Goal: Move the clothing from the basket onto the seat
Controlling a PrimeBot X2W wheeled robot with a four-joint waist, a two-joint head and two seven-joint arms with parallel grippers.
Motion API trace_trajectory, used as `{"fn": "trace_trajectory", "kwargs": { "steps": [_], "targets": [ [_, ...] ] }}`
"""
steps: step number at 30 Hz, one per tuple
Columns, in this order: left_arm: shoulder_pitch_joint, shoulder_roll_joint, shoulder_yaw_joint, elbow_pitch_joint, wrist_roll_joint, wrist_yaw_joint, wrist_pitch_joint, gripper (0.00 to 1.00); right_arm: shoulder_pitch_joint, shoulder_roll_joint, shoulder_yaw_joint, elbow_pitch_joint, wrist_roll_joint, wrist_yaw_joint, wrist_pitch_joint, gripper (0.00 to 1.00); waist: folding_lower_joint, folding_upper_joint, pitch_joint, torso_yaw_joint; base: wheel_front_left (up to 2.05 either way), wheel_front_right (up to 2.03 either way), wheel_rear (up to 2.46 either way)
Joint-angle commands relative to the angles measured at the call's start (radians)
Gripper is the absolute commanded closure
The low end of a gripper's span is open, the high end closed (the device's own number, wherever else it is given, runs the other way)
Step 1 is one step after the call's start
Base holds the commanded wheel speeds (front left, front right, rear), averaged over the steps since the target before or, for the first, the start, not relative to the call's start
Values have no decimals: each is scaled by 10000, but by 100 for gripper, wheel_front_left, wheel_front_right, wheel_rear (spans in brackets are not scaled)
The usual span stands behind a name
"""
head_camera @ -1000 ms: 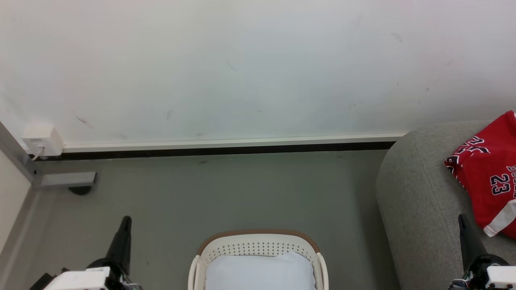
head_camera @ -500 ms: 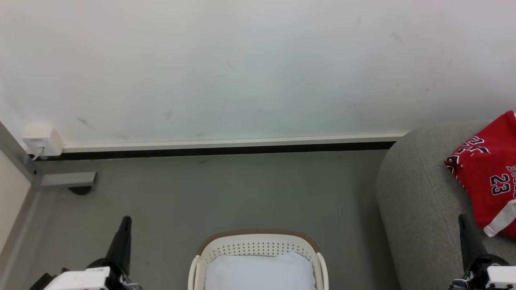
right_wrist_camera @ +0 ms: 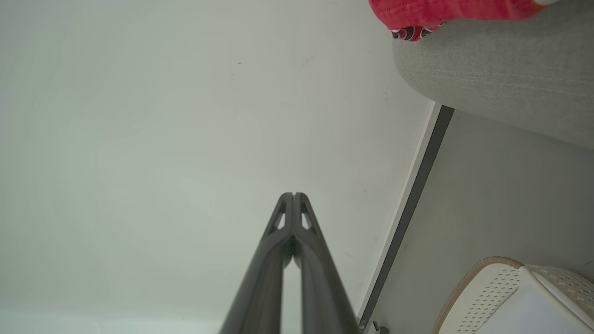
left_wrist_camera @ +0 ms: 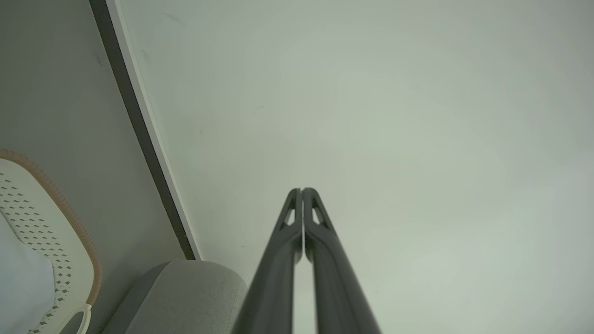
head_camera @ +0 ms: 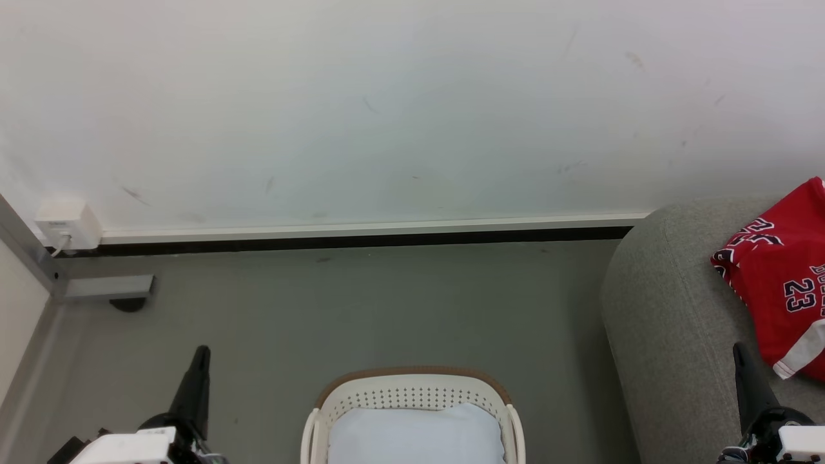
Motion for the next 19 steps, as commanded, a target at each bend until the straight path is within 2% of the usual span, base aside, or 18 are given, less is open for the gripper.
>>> {"fn": "trace_trajectory", "kwargs": {
  "steps": [1, 19],
  "targets": [
    [-87, 19, 31, -30, -136, 11, 35, 100, -115, 1, -34, 23, -37, -21, 6, 100, -1, -1, 0, 0, 0, 0, 0],
    [-87, 19, 29, -29, -137, 11, 34, 100, -120, 21, -66, 24, -69, -21, 48, 100, -1, -1, 0, 0, 0, 0, 0]
  ]
}}
